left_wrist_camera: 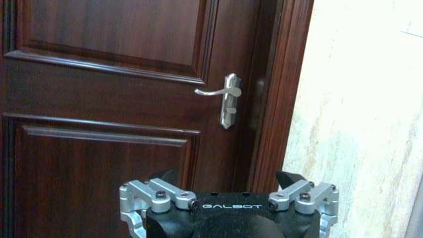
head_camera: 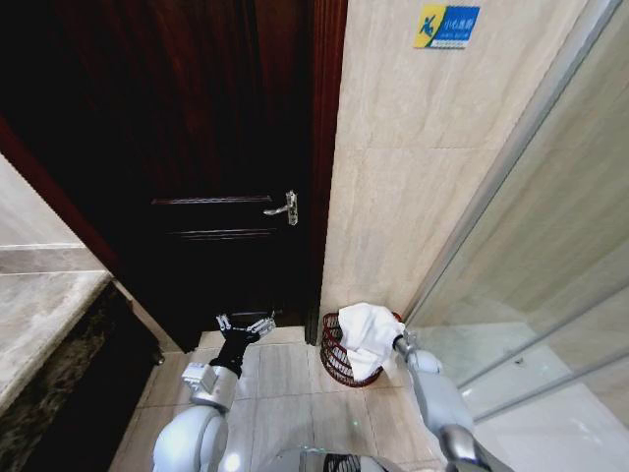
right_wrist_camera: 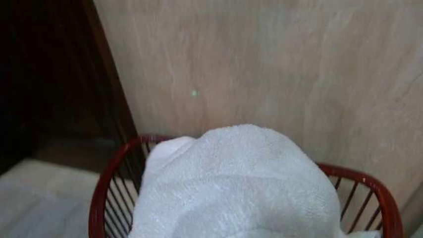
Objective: Discard the used towel into the hamper.
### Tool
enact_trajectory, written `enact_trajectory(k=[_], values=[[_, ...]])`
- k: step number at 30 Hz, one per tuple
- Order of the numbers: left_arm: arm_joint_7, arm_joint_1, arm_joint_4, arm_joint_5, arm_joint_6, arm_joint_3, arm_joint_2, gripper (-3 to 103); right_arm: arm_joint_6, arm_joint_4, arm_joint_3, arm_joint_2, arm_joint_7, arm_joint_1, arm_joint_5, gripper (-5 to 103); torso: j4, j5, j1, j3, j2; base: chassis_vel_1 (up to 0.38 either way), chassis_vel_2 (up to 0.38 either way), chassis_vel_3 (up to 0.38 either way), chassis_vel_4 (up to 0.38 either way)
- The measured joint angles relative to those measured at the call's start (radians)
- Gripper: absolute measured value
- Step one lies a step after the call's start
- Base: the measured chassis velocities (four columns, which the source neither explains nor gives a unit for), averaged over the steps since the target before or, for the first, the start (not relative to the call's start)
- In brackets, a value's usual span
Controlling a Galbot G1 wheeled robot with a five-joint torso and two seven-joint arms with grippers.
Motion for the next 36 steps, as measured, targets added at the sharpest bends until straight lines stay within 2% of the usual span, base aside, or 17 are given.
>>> enact_trajectory(k=[9, 10, 11, 14, 16, 18, 19, 22, 25, 27, 29, 30, 32, 33, 34, 35, 36], values=[[0.000, 0.000, 0.000, 0.000, 0.000, 0.000, 0.000, 100, -0.005, -0.059, -0.122, -0.019, -0.004, 0.094, -0.118, 10, 0.0009, -0.0002, 0.000, 0.000, 0.000, 0.000, 0.000, 0.000, 0.000], [0.000, 0.000, 0.000, 0.000, 0.000, 0.000, 0.000, 100, 0.029, -0.074, -0.146, -0.024, 0.010, 0.113, -0.231, 10, 0.0008, -0.0002, 0.000, 0.000, 0.000, 0.000, 0.000, 0.000, 0.000], [0.000, 0.000, 0.000, 0.000, 0.000, 0.000, 0.000, 100, 0.029, -0.074, -0.146, -0.024, 0.010, 0.113, -0.231, 10, 0.0008, -0.0002, 0.000, 0.000, 0.000, 0.000, 0.000, 0.000, 0.000], [0.000, 0.000, 0.000, 0.000, 0.000, 0.000, 0.000, 100, 0.111, -0.029, -0.212, -0.043, 0.051, 0.118, -0.455, 10, 0.0002, -0.0002, 0.000, 0.000, 0.000, 0.000, 0.000, 0.000, 0.000], [0.000, 0.000, 0.000, 0.000, 0.000, 0.000, 0.000, 100, 0.131, -0.004, -0.235, -0.047, 0.062, 0.118, -0.498, 10, 0.0003, -0.0008, 0.000, 0.000, 0.000, 0.000, 0.000, 0.000, 0.000], [0.000, 0.000, 0.000, 0.000, 0.000, 0.000, 0.000, 100, 0.198, -0.006, -0.228, -0.041, 0.107, 0.137, -0.673, 10, 0.0006, 0.0001, 0.000, 0.000, 0.000, 0.000, 0.000, 0.000, 0.000], [0.000, 0.000, 0.000, 0.000, 0.000, 0.000, 0.000, 100, 0.198, -0.006, -0.228, -0.041, 0.107, 0.137, -0.673, 10, 0.0006, 0.0001, 0.000, 0.000, 0.000, 0.000, 0.000, 0.000, 0.000], [0.000, 0.000, 0.000, 0.000, 0.000, 0.000, 0.000, 100, 0.247, -0.041, -0.208, -0.050, 0.161, 0.159, -0.832, 10, 0.0011, -0.0002, 0.000, 0.000, 0.000, 0.000, 0.000, 0.000, 0.000], [0.000, 0.000, 0.000, 0.000, 0.000, 0.000, 0.000, 100, 0.252, -0.047, -0.199, -0.060, 0.193, 0.160, -0.872, 10, 0.0003, 0.0000, 0.000, 0.000, 0.000, 0.000, 0.000, 0.000, 0.000], [0.000, 0.000, 0.000, 0.000, 0.000, 0.000, 0.000, 100, 0.253, -0.043, -0.195, -0.067, 0.210, 0.159, -0.873, 10, 0.0002, -0.0006, 0.000, 0.000, 0.000, 0.000, 0.000, 0.000, 0.000], [0.000, 0.000, 0.000, 0.000, 0.000, 0.000, 0.000, 100, 0.222, 0.011, -0.234, -0.069, 0.135, 0.130, -0.702, 10, 0.0000, -0.0011, 0.000, 0.000, 0.000, 0.000, 0.000, 0.000, 0.000], [0.000, 0.000, 0.000, 0.000, 0.000, 0.000, 0.000, 100, 0.222, 0.011, -0.234, -0.069, 0.135, 0.130, -0.702, 10, 0.0000, -0.0011, 0.000, 0.000, 0.000, 0.000, 0.000, 0.000, 0.000], [0.000, 0.000, 0.000, 0.000, 0.000, 0.000, 0.000, 100, 0.158, 0.070, -0.308, -0.072, 0.053, 0.096, -0.509, 10, 0.0005, -0.0002, 0.000, 0.000, 0.000, 0.000, 0.000, 0.000, 0.000], [0.000, 0.000, 0.000, 0.000, 0.000, 0.000, 0.000, 100, 0.102, 0.107, -0.365, -0.072, 0.003, 0.072, -0.337, 10, 0.0012, 0.0006, 0.000, 0.000, 0.000, 0.000, 0.000, 0.000, 0.000], [0.000, 0.000, 0.000, 0.000, 0.000, 0.000, 0.000, 100, 0.102, 0.107, -0.365, -0.072, 0.003, 0.072, -0.337, 10, 0.0012, 0.0006, 0.000, 0.000, 0.000, 0.000, 0.000, 0.000, 0.000], [0.000, 0.000, 0.000, 0.000, 0.000, 0.000, 0.000, 100, 0.067, 0.116, -0.392, -0.071, -0.018, 0.064, -0.229, 10, 0.0013, 0.0006, 0.000, 0.000, 0.000, 0.000, 0.000, 0.000, 0.000], [0.000, 0.000, 0.000, 0.000, 0.000, 0.000, 0.000, 100, 0.062, 0.100, -0.393, -0.073, -0.014, 0.071, -0.225, 10, 0.0015, 0.0003, 0.000, 0.000, 0.000, 0.000, 0.000, 0.000, 0.000]])
